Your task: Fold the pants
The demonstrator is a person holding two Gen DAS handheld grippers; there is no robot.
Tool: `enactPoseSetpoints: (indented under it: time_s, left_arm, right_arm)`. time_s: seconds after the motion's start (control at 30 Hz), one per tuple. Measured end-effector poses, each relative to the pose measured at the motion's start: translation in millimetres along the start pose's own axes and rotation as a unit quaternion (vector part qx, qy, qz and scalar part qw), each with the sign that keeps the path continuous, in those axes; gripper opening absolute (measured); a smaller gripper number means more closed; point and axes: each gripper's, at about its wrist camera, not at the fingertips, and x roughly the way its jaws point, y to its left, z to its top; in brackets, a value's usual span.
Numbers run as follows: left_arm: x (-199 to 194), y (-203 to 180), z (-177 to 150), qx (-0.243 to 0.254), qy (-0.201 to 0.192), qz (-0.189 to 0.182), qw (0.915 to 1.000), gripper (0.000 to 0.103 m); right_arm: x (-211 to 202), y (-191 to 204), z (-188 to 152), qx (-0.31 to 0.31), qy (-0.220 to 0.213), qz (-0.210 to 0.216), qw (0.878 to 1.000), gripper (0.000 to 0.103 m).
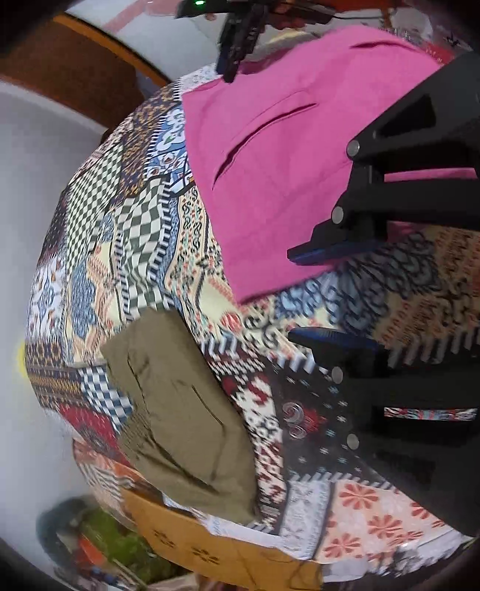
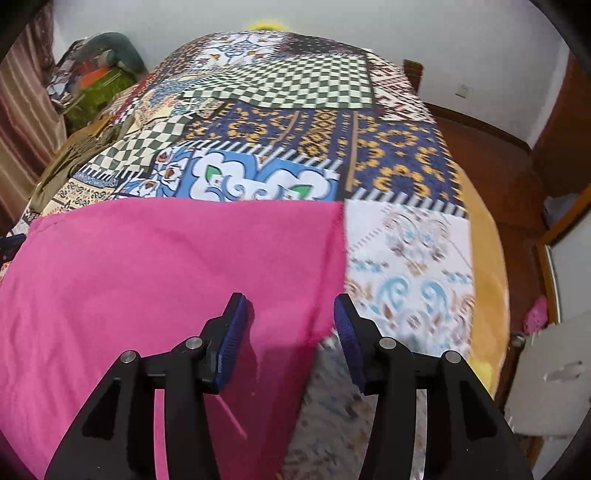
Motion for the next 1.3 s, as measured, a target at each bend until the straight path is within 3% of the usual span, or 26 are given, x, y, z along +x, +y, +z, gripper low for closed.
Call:
enactPoseSetpoints:
  time_s: [0.2, 0.37, 0.53, 0.6, 0.9, 1.3]
  left_arm:
    - [-32, 17, -5, -0.051, -0.023, -0.001, 0.9985, 0.036]
    - [-64, 10, -12, -0.059, -0.053, -0.013, 0.9968, 0.04]
    - [-92, -4, -26, -0.052, -0.077, -0.027, 0.9953, 0.061]
    - [-100, -7, -32, -0.059, -0.08, -0.048, 0.9939, 0.063]
    - [-105, -11, -67, -0.1, -0.047, -0.099, 0.989, 0.064]
    - [-93, -22, -105, -0.145, 0.007, -0.111, 0.9832, 0.064]
  right_arm:
    - [-38, 5, -6, -0.001, -0.032, -0.008, 0.999, 0.045]
    - [-74, 19, -7, 0.001, -0.074, 0.004, 0.997, 0.045]
    - [-102, 45, -15, -0.015, -0.104, 0.022, 0.994, 0.045]
    - [-110, 58, -20, -0.025, -0.112, 0.031, 0.993, 0.045]
    - [-102, 94, -49, -0.047, -0.099, 0.066, 0.992, 0.045]
    - [-68, 106, -83, -0.062, -0.056, 0.074, 0.994, 0.045]
